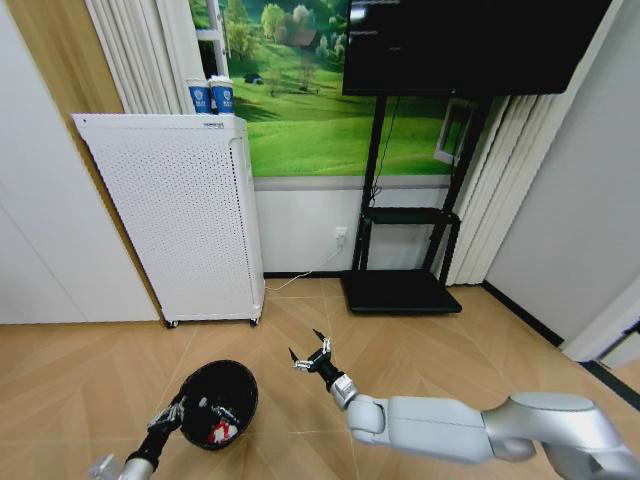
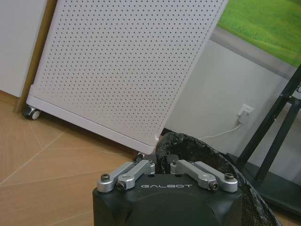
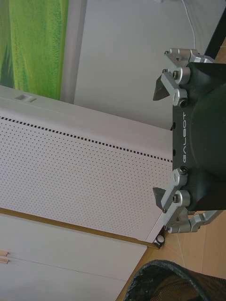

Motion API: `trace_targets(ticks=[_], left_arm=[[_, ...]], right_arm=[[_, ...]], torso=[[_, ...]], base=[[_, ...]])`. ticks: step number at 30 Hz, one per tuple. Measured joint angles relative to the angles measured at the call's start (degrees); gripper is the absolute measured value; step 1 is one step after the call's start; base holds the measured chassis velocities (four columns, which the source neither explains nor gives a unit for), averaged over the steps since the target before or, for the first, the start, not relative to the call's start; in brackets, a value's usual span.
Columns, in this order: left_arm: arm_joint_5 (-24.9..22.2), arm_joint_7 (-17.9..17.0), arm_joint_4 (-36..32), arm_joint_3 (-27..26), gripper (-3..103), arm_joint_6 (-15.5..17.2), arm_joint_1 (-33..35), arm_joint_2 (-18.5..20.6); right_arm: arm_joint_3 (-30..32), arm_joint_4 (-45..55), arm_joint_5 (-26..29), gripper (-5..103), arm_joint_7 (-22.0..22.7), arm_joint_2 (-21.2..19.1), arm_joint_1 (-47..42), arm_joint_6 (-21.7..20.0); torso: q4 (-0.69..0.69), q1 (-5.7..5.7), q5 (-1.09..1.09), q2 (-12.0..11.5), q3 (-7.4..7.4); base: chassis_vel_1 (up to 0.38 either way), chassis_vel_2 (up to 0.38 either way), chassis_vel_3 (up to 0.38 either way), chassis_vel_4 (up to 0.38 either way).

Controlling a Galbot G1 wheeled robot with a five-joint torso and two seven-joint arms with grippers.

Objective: Pick up the trash bin and place the garbage on the floor into it.

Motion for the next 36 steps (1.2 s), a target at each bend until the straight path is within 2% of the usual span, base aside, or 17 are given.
trace_targets(ticks=[9,18,21,22,24,25,28,29,31,32,33,35,36], left_arm=[[1.8,-0.3,1.0,3.9,8,-0.1,-0.3,-2.9],[2.0,0.0,2.8,4.2,7,-0.3,-0.4,-3.4],[2.1,-0.3,1.1,3.2,23,-0.3,1.3,-3.6],[2.1,-0.3,1.1,3.2,23,-0.3,1.3,-3.6],[4.0,-2.7,0.2,1.9,34,-0.2,2.1,-3.9],[4.0,-2.7,0.2,1.9,34,-0.2,2.1,-3.9],[6.9,-6.6,-0.8,0.2,50,0.8,2.4,-4.7],[6.9,-6.6,-0.8,0.2,50,0.8,2.4,-4.7],[9.1,-9.4,-2.6,-0.9,61,2.4,2.6,-4.8],[9.1,-9.4,-2.6,-0.9,61,2.4,2.6,-4.8],[10.7,-10.9,-4.7,-1.3,66,3.1,3.1,-4.5],[11.8,-11.8,-8.6,-2.6,77,5.5,4.6,-4.0],[11.8,-11.8,-8.6,-2.6,77,5.5,4.6,-4.0]], right_arm=[[1.2,-1.6,0.1,100,-0.8,0.5,-1.3,0.6],[1.9,-3.4,0.1,100,-1.6,1.1,-2.1,1.1],[2.0,-4.2,0.2,100,-1.9,1.6,-2.3,1.2],[2.0,-4.2,0.2,100,-1.9,1.6,-2.3,1.2],[2.0,-4.5,0.2,100,-2.1,1.9,-2.3,1.3],[2.0,-4.5,0.2,100,-2.1,1.9,-2.3,1.3],[2.2,-4.6,0.0,100,-2.2,1.7,-2.8,1.4],[2.2,-4.6,0.0,100,-2.2,1.7,-2.8,1.4],[2.5,-4.7,-0.4,100,-2.3,1.3,-3.1,1.5],[2.5,-4.7,-0.4,100,-2.3,1.3,-3.1,1.5],[2.7,-4.9,-0.7,100,-2.4,1.1,-3.4,1.6],[3.3,-4.7,-1.0,100,-2.4,0.5,-3.7,1.7],[3.3,-4.7,-1.0,100,-2.4,0.5,-3.7,1.7]], torso=[[0.01,0.0,0.0,0.0,0.0],[0.0,0.0,0.0,0.0,-0.01],[0.01,0.0,0.0,0.0,-0.01],[0.01,0.0,0.0,0.0,-0.01],[0.01,0.0,0.0,0.0,-0.01],[0.01,0.0,0.0,0.0,-0.01],[0.01,0.0,-0.01,0.0,0.0],[0.01,0.0,-0.01,0.0,0.0],[0.01,0.0,0.0,0.0,0.0],[0.01,0.0,0.0,0.0,0.0],[0.0,0.0,-0.01,0.0,-0.01],[0.0,0.0,0.01,0.0,0.0],[0.0,0.0,0.01,0.0,0.0]], base=[[0.0,0.0,0.0,0.0],[0.0,0.0,0.0,0.0],[0.0,0.0,0.0,0.0],[0.0,0.0,0.0,0.0],[0.0,0.0,0.0,0.0],[0.0,0.0,0.0,0.0],[0.0,0.0,0.0,0.0],[0.0,0.0,0.0,0.0],[0.0,0.0,0.0,0.0],[0.0,0.0,0.0,0.0],[0.0,0.0,0.0,0.0],[0.0,0.0,0.0,0.0],[0.0,0.0,0.0,0.0]])
